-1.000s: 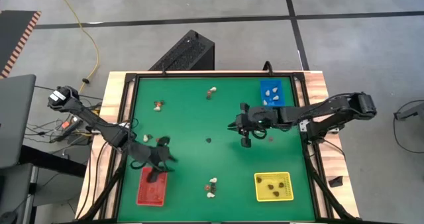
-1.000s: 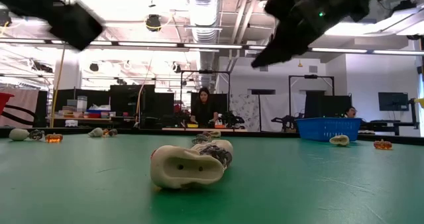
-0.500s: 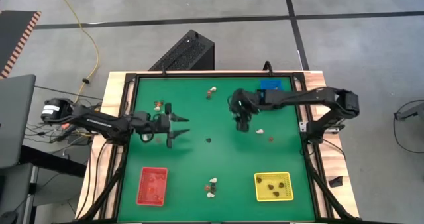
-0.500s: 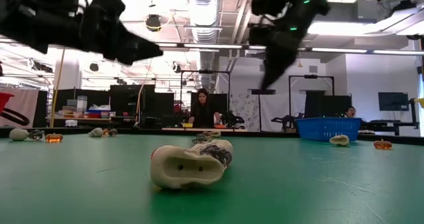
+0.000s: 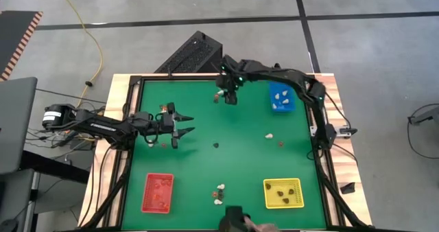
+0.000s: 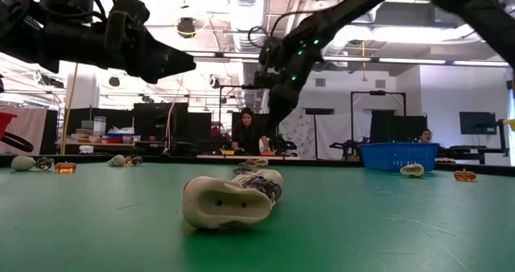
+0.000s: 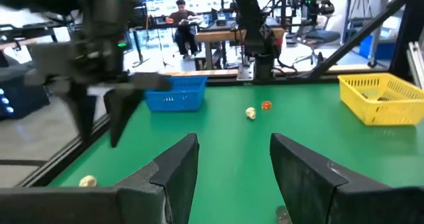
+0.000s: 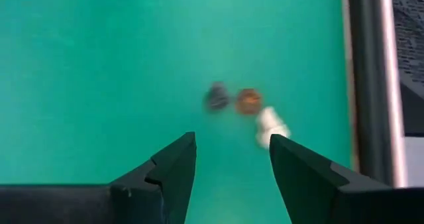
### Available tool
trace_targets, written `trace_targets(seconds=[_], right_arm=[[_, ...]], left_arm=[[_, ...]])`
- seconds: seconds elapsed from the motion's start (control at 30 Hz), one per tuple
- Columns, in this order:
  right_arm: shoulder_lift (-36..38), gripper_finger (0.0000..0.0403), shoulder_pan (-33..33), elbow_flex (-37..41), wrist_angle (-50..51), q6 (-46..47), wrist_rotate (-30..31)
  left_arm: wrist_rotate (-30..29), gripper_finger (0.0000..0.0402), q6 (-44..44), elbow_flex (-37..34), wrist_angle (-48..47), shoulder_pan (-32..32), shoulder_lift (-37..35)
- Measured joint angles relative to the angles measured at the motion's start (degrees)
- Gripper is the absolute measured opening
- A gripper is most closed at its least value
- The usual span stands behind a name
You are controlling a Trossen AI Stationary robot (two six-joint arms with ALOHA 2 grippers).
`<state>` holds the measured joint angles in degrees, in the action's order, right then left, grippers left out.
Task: Sort Halloween decoration
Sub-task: Put the white skull toy into the blue bin
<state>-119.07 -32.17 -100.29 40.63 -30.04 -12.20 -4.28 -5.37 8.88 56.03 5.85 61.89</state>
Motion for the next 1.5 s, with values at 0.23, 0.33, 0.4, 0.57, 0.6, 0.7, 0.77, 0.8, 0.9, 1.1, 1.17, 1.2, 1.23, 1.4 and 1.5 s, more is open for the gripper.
trace_targets(seconds=[0.23, 0.33, 0.4, 0.57, 0.6, 0.7, 0.77, 0.8, 0.9, 1.1, 1.17, 1.2, 1.23, 1.4, 1.5], right_arm=[[-9.9, 0.0224, -3.5, -9.5, 2.4, -2.2, -1.1], [-12.7, 0.0224, -3.7, -11.5, 2.5, -2.9, -1.3], [-13.6, 0.0224, -3.6, -12.2, 2.5, -3.0, -1.5], [-14.4, 0.0224, -3.4, -12.4, 2.8, -3.0, -1.6], [-14.4, 0.0224, -3.3, -12.4, 2.7, -3.0, -1.6], [-14.4, 0.0217, -3.1, -12.4, 2.6, -3.0, -1.6], [-14.4, 0.0209, -3.1, -12.4, 2.9, -2.7, -1.6], [-14.4, 0.0203, -3.1, -12.2, 2.8, -2.5, -1.6], [-14.4, 0.0187, -3.0, -11.1, 2.3, -2.1, -1.6], [-14.4, 0.0157, -3.1, -9.2, 2.0, -1.8, -1.5], [-14.3, 0.0147, -3.1, -8.7, 1.7, -1.8, -1.5], [-14.2, 0.0141, -3.0, -8.5, 1.6, -1.6, -1.5], [-14.2, 0.0137, -2.9, -8.4, 1.2, -1.3, -1.6], [-14.2, 0.0127, -2.6, -8.3, 0.3, -0.9, -1.4], [-14.1, 0.0125, -2.3, -8.3, 0.5, -0.9, -1.2]], left_arm=[[-0.1, 0.0178, -3.1, 0.0, 0.0, 0.0, 0.0], [-0.1, 0.0178, -3.4, 0.0, -0.2, 0.0, 0.0], [-0.1, 0.0178, -3.4, 0.0, -0.4, 0.0, 0.0], [-1.1, 0.0178, -4.7, 0.0, -2.5, 0.6, 0.0], [-1.1, 0.0178, -4.7, 0.0, -2.8, 0.8, 0.0], [-1.1, 0.0178, -4.4, 0.0, -3.1, 1.7, 0.0], [-1.1, 0.0178, -4.1, 0.0, -3.1, 2.0, 0.0], [-1.1, 0.0178, -4.0, 0.0, -3.1, 2.2, 0.0], [-1.1, 0.0178, -4.0, 0.0, -3.1, 2.4, 0.0], [-1.1, 0.0178, -3.9, 0.0, -3.1, 2.4, 0.0], [-1.1, 0.0178, -3.9, 0.0, -3.1, 2.4, 0.0], [-1.1, 0.0178, -3.9, 0.0, -3.1, 2.4, 0.0], [-1.1, 0.0178, -3.9, 0.0, -3.0, 2.4, 0.0], [-1.1, 0.0178, -3.9, 0.0, -3.0, 2.4, 0.0], [-1.1, 0.0178, -3.9, 0.0, -3.0, 2.4, 0.0]])
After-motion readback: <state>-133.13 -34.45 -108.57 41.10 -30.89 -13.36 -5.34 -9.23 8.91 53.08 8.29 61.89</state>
